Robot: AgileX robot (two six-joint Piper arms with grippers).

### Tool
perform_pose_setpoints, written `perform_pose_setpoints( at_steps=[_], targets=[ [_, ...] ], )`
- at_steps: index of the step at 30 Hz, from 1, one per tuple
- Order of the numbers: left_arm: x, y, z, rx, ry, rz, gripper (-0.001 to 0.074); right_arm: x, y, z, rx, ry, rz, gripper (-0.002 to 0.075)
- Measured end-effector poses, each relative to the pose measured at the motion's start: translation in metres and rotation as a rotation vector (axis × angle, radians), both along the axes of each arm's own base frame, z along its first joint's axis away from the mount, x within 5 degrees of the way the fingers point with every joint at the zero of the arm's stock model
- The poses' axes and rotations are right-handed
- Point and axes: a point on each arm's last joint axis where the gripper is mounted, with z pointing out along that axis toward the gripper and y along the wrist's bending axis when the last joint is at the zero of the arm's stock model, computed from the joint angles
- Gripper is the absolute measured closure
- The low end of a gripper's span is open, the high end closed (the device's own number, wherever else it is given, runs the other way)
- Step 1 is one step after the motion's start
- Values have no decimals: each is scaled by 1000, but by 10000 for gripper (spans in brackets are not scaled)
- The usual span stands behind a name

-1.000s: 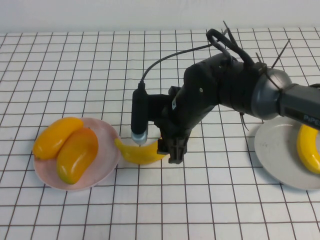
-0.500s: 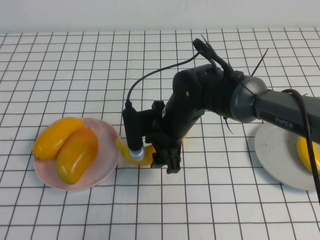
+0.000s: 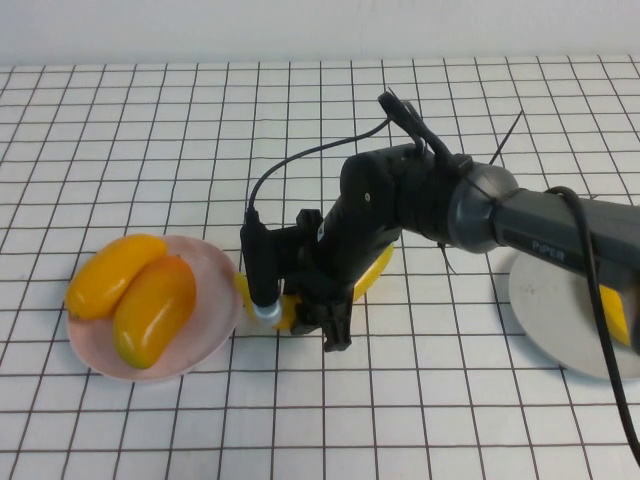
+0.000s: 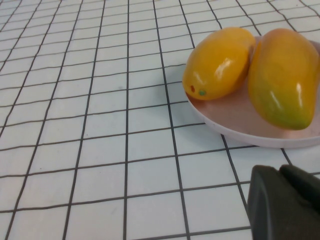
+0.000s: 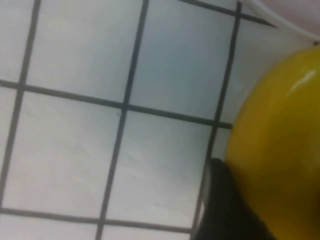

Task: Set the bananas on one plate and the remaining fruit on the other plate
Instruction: Put another type of fruit in the right plate

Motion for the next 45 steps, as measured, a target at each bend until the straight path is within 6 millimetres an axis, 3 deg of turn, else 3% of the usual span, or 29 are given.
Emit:
perform_pose_setpoints(
  at_steps=[4,9,11,15,18,20,26,30,35,45],
  targets=[
    [0,0,0,0,0,0,738,7,0,15,-14,-19,-75,406],
    [0,0,0,0,0,0,738,17,-11,69,-16,-62,-381,406],
    [0,0,0,0,0,0,738,19,-28,94,-34,-50,-582,406],
    [0,0,0,0,0,0,738,27,-78,112,-24,71,-960,406],
    [0,0,0,0,0,0,738,30,-124,105,-18,197,-1159,406],
    [0,0,0,0,0,0,738,20,-149,96,-42,266,-1246,406],
    [0,0,0,0,0,0,738,-16,-187,79,-5,315,-1386,406],
    [0,0,0,0,0,0,738,-21,-204,60,2,334,-1484,406],
    [0,0,0,0,0,0,738,-13,-219,47,89,325,-1605,406],
    [0,0,0,0,0,0,738,2,-220,36,168,292,-1623,397]
  ],
)
